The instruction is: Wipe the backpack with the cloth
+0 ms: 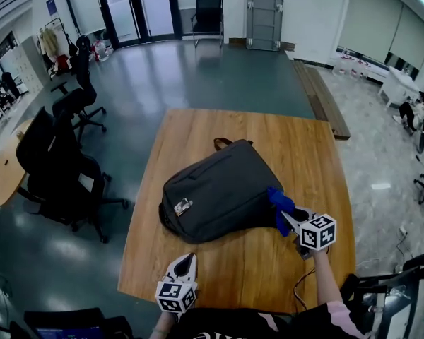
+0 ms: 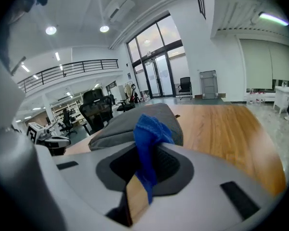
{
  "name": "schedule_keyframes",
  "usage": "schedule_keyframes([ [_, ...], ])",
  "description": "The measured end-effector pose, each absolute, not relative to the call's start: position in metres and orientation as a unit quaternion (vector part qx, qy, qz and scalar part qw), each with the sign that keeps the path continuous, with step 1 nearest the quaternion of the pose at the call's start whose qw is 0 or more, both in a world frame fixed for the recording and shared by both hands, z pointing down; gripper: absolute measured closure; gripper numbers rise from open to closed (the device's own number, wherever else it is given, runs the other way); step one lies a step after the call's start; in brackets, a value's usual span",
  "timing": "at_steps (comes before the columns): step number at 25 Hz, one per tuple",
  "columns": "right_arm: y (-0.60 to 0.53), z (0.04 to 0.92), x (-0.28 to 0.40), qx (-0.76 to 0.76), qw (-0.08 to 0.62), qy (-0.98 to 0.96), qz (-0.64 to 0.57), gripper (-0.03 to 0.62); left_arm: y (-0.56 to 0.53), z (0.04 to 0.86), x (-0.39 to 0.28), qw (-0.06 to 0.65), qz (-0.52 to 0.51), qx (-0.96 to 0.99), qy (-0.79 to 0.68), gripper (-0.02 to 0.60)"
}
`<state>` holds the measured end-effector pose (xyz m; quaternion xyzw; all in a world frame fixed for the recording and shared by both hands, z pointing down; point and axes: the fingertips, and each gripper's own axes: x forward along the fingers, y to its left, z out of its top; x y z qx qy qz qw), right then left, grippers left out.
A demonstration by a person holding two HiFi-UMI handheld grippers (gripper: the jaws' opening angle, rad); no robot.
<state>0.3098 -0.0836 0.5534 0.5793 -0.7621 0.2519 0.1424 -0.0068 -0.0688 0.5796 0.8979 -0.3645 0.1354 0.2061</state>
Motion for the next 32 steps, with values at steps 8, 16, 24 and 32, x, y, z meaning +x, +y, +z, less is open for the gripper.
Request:
schedule_keyframes([
  [8, -0.009, 0.554, 0.220, 0.591, 0.074, -0.753, 0.280, 0.528, -0.044, 0.573, -0.027, 0.205, 0.125, 0.910, -0.338, 0.581],
  [16, 0.048, 0.574, 0.141, 0.588, 0.042, -0.742, 0.318, 0.528, -0.003, 0.582, -0.044, 0.244, 0.108, 0.916, -0.300, 0.581],
  [24, 0.084, 0.567, 0.113, 0.562, 0.022, -0.759, 0.328, 0.528, 0.021, 0.552, -0.048, 0.242, 0.069, 0.913, -0.320, 0.581],
  [32, 0.153, 0.546, 0.133, 0.551, 0.058, -0.781, 0.290, 0.528, 0.092, 0.511, -0.016, 0.240, 0.005, 0.905, -0.350, 0.581],
])
